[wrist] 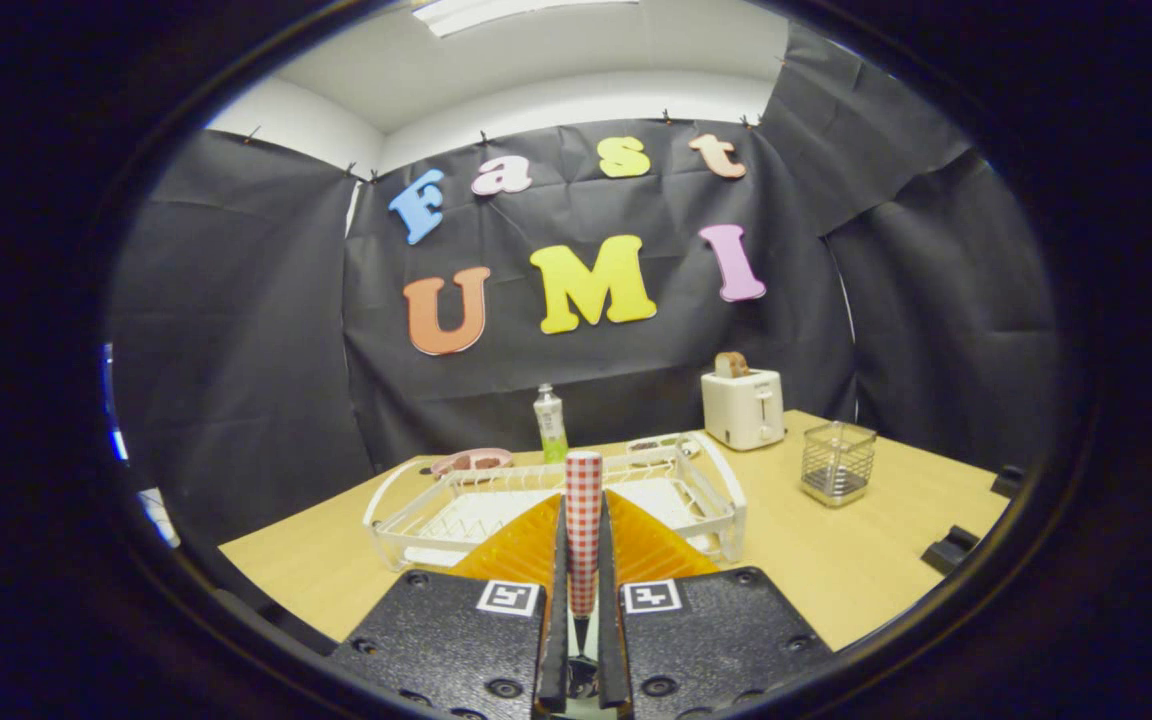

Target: Take the plate from the dish rack, then take the spoon from the basket and place it into the plate.

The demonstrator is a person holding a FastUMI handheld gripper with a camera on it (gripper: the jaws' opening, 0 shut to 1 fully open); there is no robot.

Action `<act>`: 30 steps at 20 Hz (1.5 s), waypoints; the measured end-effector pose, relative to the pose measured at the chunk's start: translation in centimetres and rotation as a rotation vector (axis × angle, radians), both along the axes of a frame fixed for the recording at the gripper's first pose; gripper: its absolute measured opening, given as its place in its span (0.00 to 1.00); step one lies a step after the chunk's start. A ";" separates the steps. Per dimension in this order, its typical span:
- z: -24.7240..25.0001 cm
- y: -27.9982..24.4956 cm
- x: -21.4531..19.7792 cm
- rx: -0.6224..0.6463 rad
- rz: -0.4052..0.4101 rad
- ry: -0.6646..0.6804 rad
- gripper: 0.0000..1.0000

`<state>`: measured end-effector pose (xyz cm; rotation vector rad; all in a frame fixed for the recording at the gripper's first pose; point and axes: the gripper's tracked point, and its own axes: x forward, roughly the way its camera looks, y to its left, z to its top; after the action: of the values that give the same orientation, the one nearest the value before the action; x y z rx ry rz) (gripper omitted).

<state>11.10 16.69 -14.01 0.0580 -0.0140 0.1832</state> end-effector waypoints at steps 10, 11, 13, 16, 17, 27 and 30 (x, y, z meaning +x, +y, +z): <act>-1.6 -3.0 0.8 -0.009 -0.047 0.023 0.26; -1.6 -3.5 0.7 0.000 -0.056 0.030 0.28; -1.1 -4.4 0.5 0.009 -0.063 0.035 0.31; 0.3 -6.1 -0.5 0.010 -0.081 0.002 0.31; 0.9 -6.8 -0.9 0.000 -0.091 -0.017 0.31; 4.5 -8.5 -5.8 -0.115 -0.075 -0.025 0.92; 5.6 -10.1 -7.8 -0.068 -0.133 -0.006 1.00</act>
<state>3.33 6.54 -8.45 -0.0115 -0.0173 0.0508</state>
